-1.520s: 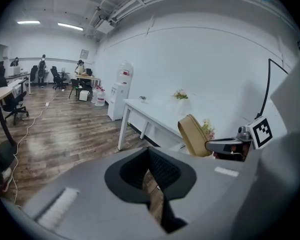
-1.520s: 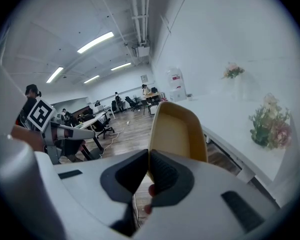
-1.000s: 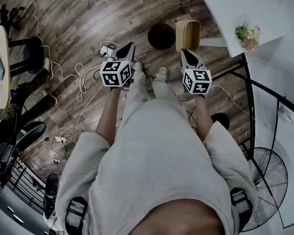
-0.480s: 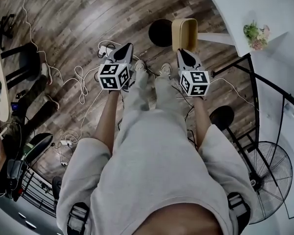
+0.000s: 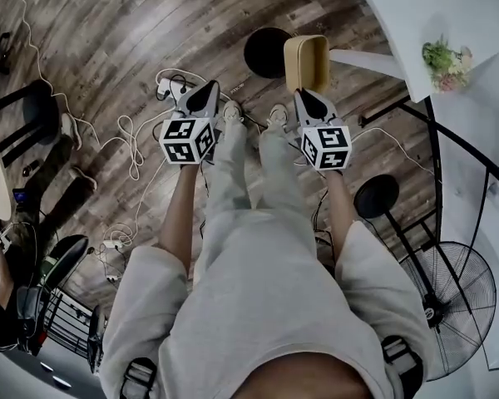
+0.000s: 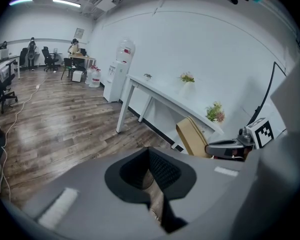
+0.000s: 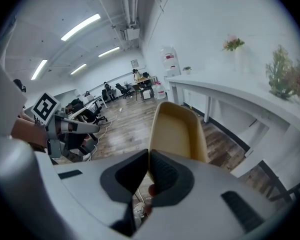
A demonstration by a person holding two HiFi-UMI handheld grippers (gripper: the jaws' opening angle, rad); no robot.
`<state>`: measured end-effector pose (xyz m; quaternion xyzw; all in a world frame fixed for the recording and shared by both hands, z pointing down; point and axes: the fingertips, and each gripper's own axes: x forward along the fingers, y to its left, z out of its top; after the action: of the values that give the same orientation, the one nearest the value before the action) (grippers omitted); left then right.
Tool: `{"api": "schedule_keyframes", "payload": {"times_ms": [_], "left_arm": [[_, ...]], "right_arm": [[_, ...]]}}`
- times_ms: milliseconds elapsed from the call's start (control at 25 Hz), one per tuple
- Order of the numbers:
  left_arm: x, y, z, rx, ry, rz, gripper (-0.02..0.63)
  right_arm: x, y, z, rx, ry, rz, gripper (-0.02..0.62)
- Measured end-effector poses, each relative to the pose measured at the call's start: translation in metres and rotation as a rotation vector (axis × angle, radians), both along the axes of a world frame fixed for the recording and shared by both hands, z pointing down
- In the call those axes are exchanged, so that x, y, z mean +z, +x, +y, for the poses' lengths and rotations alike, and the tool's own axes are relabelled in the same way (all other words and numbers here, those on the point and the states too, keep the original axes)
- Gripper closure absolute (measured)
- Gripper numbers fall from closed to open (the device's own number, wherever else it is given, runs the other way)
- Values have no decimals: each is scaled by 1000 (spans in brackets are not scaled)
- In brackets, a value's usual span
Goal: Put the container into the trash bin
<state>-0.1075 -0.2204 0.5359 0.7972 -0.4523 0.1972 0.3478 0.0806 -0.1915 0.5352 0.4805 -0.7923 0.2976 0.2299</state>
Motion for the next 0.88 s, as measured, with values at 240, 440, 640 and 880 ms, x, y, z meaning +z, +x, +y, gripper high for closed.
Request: {"api": "schedule_keyframes", "payload": {"times_ms": [240, 440, 640, 880], "left_arm": [[32, 10, 1, 3, -16, -2, 595], [60, 17, 5, 2, -28, -2, 595], [87, 26, 17, 6, -52, 7, 595], [118, 32, 29, 14, -71, 8, 595]], "right_arm": [[37, 9, 12, 8, -42, 0, 568], [69, 15, 26, -2, -72, -2, 568], [101, 17, 44, -18, -106, -7, 568], [137, 15, 61, -37, -140, -13, 568]]}}
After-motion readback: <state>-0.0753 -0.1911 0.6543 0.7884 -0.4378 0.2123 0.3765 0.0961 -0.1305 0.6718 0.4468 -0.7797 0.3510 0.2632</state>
